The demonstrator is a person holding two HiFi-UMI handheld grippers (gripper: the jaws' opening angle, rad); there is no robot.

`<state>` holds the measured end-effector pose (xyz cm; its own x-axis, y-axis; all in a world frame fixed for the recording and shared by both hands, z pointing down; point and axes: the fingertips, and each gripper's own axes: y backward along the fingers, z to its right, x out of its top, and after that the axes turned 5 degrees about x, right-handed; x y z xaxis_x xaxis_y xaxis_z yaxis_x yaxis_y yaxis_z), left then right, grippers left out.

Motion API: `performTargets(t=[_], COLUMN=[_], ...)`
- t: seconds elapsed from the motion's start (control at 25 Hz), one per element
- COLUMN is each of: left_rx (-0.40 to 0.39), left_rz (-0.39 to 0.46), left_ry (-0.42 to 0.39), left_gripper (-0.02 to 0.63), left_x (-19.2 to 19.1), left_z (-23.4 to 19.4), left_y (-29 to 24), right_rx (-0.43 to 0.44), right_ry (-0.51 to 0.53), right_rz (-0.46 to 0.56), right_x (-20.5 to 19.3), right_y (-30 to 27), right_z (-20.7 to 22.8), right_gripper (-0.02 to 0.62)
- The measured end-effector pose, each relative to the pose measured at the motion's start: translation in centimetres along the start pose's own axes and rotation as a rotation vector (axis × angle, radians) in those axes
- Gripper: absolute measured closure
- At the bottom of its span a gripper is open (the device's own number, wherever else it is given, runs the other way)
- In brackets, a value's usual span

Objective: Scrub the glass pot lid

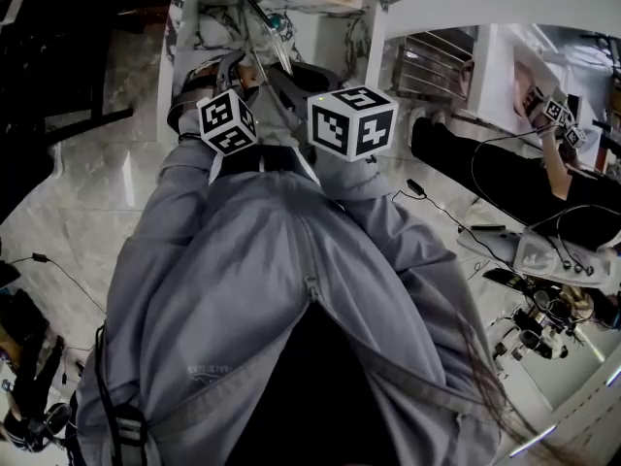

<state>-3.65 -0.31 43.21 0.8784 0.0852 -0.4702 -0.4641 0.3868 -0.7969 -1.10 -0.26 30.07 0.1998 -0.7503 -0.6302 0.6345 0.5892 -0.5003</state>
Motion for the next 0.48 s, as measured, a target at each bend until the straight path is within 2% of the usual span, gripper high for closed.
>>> performTargets(t=[0.08, 0.16, 0.2, 0.32, 0.48], left_rx=[0.013, 0.039, 0.054, 0.070, 0.039], left_rz=[-0.004, -0.002, -0.004, -0.024, -0.054], left_ry=[-0.074, -0.148, -0.184, -0.265, -0.348], left_gripper=[0.274, 0.349, 0.361, 0.379, 0.393], left_x=[-0.1, 0.0, 0.1, 0.5, 0.9], left_z=[0.0, -0.1, -0.2, -0.3, -0.2], left_y=[-0.2, -0.3, -0.3, -0.5, -0.7], right_rx=[0.021, 0.032, 0.038, 0.060, 0.093], right_ry=[-0.056, -0.110, -0.135, -0.183, -0.238], right_rz=[0.010, 0.025, 0.031, 0.045, 0.052], right_x=[0.2, 0.4, 0.5, 0.8, 1.1], right_y=[-0.1, 0.1, 0.2, 0.4, 0.9], right_z=[0.4, 1.1, 1.5, 2.5, 4.2], right_gripper=[0.543, 0.543, 0.543, 0.543, 0.543])
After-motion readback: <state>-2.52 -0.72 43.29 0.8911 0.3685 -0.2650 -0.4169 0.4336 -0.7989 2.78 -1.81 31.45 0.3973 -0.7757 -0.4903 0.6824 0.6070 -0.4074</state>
